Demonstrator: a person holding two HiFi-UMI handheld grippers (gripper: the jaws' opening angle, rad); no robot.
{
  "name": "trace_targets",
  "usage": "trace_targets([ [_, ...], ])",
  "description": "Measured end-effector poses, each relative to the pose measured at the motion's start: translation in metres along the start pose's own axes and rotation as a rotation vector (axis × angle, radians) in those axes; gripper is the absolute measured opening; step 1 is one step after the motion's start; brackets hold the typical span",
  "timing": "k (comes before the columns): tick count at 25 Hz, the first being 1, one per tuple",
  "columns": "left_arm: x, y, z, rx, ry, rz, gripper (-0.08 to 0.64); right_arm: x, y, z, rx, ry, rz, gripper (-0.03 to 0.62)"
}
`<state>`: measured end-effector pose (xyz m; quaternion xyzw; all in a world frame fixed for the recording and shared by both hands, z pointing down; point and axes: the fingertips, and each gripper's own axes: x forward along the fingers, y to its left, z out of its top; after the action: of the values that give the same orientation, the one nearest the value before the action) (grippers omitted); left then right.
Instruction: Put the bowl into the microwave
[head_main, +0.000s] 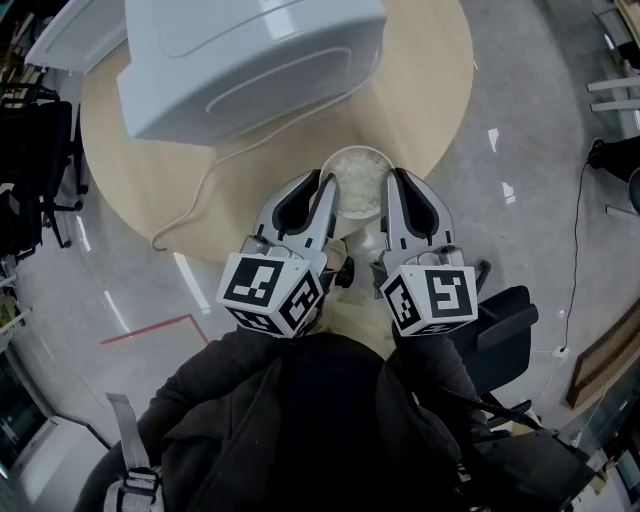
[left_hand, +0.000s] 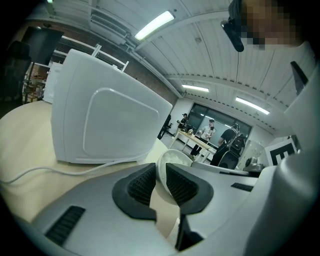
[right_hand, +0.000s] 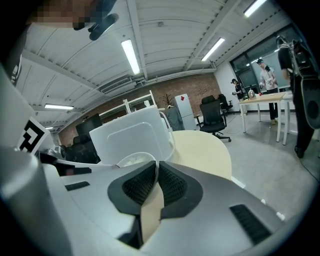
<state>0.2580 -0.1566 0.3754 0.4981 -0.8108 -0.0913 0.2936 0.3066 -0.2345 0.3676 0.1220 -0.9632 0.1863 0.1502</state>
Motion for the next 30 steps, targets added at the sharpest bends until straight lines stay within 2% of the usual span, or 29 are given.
trace_targets([
  [7, -0.051, -0.019, -0.011, -0.006, -0.048, 0.034, 0.072, -0.044, 0.025, -0.007, -0.006, -0.022, 0.043, 0.026],
  [16, -0.130, -0.021, -0.018, -0.034, -0.121, 0.099, 0.072, -0.089, 0.086, -0.014, -0.052, -0.037, 0.129, 0.026],
  [23, -0.165, 0.002, -0.023, -0.060, -0.143, 0.139, 0.072, -0.089, 0.124, -0.028, -0.075, -0.014, 0.170, 0.026],
  [30, -0.210, 0.058, -0.011, -0.094, -0.182, 0.170, 0.072, -0.066, 0.194, -0.040, -0.121, 0.006, 0.204, 0.026],
])
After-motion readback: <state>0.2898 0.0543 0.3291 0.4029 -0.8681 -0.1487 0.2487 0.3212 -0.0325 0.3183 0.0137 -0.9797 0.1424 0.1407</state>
